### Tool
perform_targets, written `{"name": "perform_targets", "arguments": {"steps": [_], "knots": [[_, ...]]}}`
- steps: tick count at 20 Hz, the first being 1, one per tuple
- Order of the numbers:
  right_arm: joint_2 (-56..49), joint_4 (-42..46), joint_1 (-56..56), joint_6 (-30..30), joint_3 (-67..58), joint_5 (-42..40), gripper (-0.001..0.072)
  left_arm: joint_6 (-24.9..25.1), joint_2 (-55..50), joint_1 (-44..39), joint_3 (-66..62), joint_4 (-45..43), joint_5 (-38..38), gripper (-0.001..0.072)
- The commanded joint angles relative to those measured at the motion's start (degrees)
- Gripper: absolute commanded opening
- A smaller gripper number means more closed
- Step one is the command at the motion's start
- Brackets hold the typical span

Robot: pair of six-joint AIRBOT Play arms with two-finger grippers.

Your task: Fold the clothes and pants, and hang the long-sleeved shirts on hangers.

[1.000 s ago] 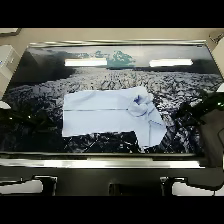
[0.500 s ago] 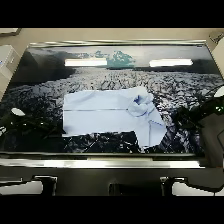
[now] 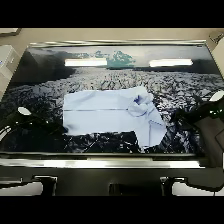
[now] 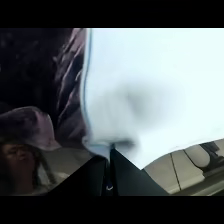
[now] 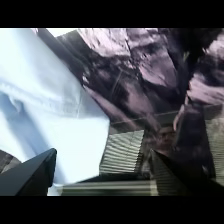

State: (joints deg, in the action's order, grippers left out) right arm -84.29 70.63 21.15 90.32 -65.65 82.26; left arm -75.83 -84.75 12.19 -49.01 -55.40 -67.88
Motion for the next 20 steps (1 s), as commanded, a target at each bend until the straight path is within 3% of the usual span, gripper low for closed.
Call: {"name": "perform_targets", "arguments": {"steps": [1,5,7,8,9,10,13,16,20], "knots": [[-2.23,-7.69,0.0,-5.03,4.13,-7.04,0.0687,-0.04,1.75,-0.26,-0.02,0.63,-0.2,0.0021],[-5.75,-9.51,-3.41,-8.2,4.35,-7.48,0.0686,-0.33,2.54,-0.26,-0.02,1.29,-0.22,0.0021],[-6.49,-8.48,-6.64,-8.57,4.35,-8.33,0.0637,-0.68,2.91,-0.26,-0.02,1.44,-0.24,0.0021],[-6.47,-7.08,-8.02,-7.48,4.33,-9.79,0.0518,-0.7,3.17,-0.26,-0.02,1.44,-0.24,0.0021],[-6.4,-6.45,-8.79,-6.47,4.28,-10.56,0.0322,-0.7,3.65,-0.26,-0.04,1.44,-0.28,0.0021],[-6.19,-6.6,-9.03,-5.92,4.04,-10.01,0.0073,-0.66,4.28,-0.24,-0.17,1.42,-0.5,0.0021],[-2.32,-5.86,-9.01,-6.01,0.35,-7.1,0.0043,0.09,7.65,0.24,-4.59,1.33,-1.25,0.002],[6.47,-5.46,-8.79,-6.12,-12.22,-8.48,0.0043,-0.17,14.4,1.16,-18.14,1.4,0.33,0.002],[19.96,-1.73,-8.44,-6.14,-37.55,-20.48,0.0044,-1.73,25.24,3.39,-47.89,1.4,6.64,0.0021]]}}
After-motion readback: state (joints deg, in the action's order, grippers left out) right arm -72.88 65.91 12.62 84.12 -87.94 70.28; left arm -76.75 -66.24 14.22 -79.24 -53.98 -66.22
